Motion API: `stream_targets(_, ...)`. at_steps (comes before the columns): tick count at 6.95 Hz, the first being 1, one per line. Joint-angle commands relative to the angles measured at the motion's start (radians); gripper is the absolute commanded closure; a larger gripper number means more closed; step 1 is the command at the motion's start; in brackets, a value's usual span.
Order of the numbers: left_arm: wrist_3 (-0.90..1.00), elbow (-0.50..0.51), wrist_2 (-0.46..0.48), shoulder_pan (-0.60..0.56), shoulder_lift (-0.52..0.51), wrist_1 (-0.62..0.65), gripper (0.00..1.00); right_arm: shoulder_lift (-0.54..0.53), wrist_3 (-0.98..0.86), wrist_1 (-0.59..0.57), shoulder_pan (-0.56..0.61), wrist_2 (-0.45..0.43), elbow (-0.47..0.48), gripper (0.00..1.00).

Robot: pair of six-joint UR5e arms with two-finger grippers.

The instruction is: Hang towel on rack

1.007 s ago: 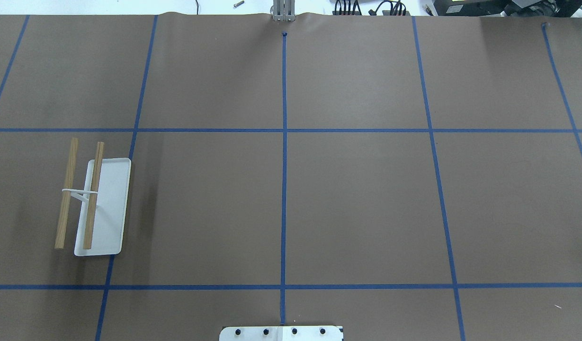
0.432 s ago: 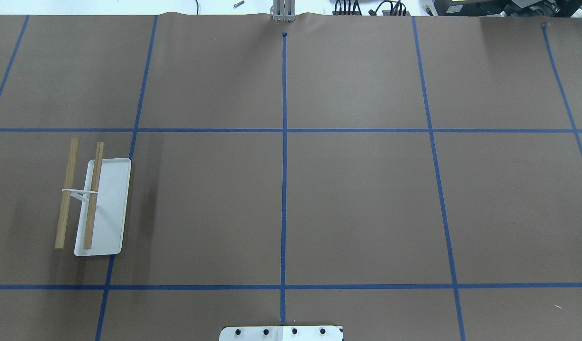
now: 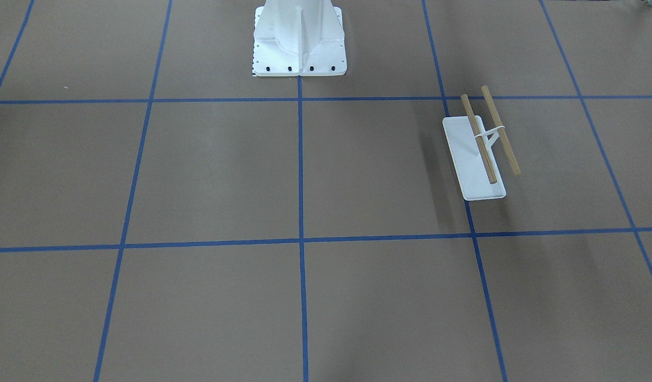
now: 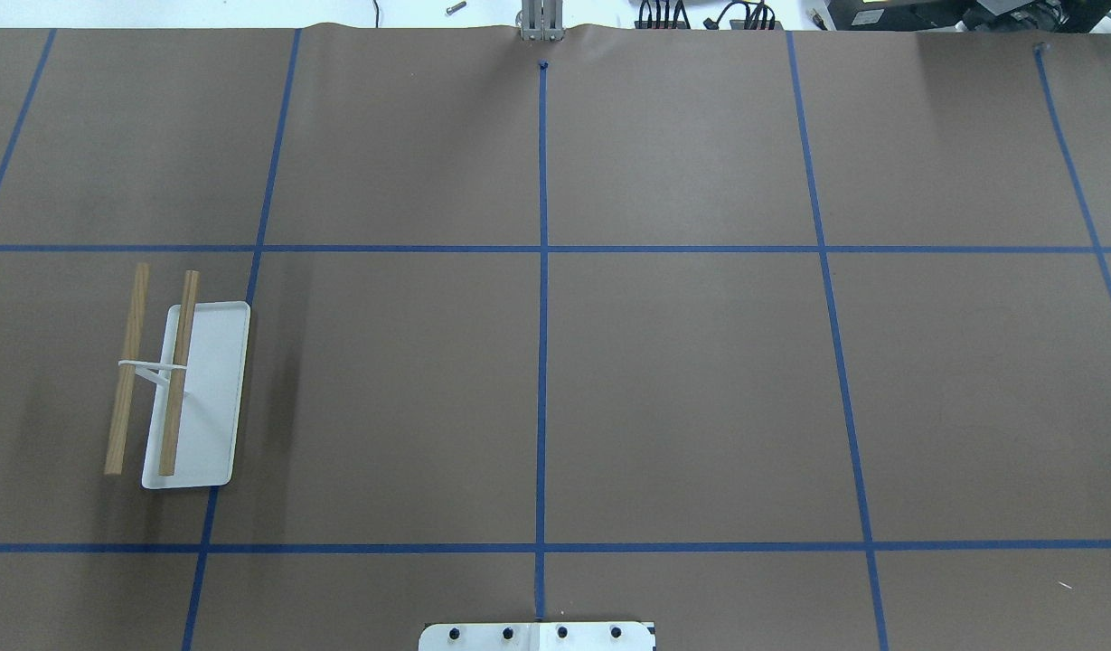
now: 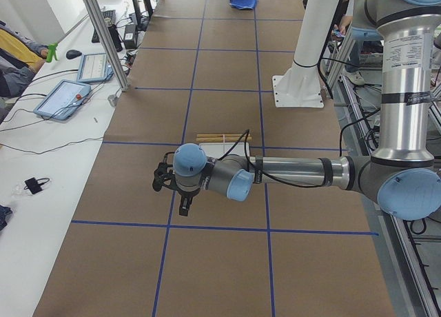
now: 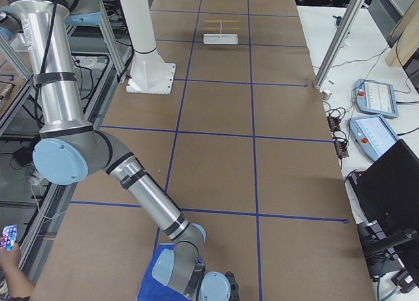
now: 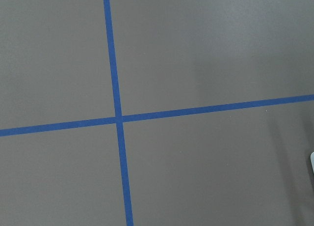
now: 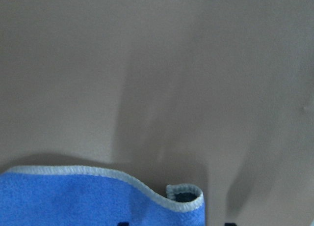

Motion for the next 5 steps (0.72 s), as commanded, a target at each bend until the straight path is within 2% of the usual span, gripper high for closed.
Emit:
stream_targets(1, 0.000, 0.001, -0.002, -0.002, 0.002, 0.000, 0.02, 0.000, 0.000, 0.000, -0.003, 0.001, -0.006, 0.45)
stream_targets(2, 0.000, 0.001, -0.002, -0.002, 0.002, 0.002, 0.02, 0.002, 0.002, 0.000, -0.004, 0.000, -0.006, 0.83)
stream_targets(3, 0.000, 0.001, -0.002, -0.002, 0.002, 0.000, 0.02, 0.007, 0.000, -0.001, -0.006, 0.000, -0.006, 1.00)
stream_targets(5, 0.000, -0.001, -0.003, -0.002, 0.002, 0.000, 0.02, 0.055, 0.011, -0.017, -0.004, 0.035, -0.001, 1.00)
